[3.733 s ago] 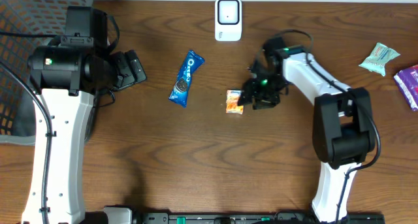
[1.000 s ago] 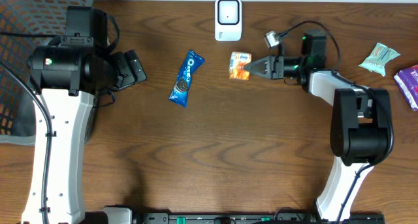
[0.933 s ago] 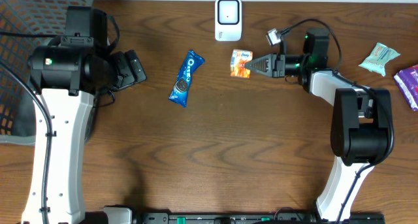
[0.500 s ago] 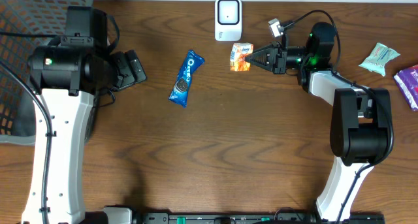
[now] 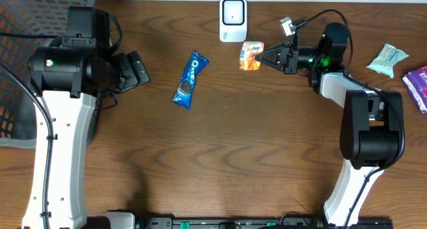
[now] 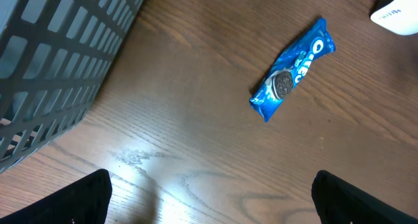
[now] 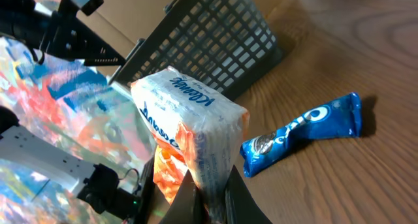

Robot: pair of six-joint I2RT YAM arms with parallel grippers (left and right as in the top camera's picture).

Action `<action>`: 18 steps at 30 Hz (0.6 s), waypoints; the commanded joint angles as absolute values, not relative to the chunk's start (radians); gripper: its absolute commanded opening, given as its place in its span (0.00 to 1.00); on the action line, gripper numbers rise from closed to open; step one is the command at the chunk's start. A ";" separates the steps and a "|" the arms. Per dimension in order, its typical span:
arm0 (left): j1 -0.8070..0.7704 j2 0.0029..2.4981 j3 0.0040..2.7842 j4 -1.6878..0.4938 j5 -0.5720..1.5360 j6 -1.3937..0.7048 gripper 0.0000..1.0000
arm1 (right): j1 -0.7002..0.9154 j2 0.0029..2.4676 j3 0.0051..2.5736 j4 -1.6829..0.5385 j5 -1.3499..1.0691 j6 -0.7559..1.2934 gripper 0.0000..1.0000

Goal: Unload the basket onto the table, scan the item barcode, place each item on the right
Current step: 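Lift the Kleenex pack and hold it over the white scanner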

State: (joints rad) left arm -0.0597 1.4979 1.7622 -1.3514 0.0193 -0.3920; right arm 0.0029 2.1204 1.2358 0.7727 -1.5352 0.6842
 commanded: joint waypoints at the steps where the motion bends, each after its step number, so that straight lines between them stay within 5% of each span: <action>1: -0.056 1.503 1.765 -1.354 0.003 -0.386 0.98 | -0.010 2.127 1.243 0.775 -1.394 0.911 0.01; 12: -0.056 1.503 1.765 -1.354 0.003 -0.386 0.98 | 0.084 2.092 1.298 0.774 -0.881 1.074 0.02; 18: -0.056 1.503 1.765 -1.354 0.003 -0.386 0.98 | 0.159 2.091 1.591 0.118 -0.487 0.739 0.02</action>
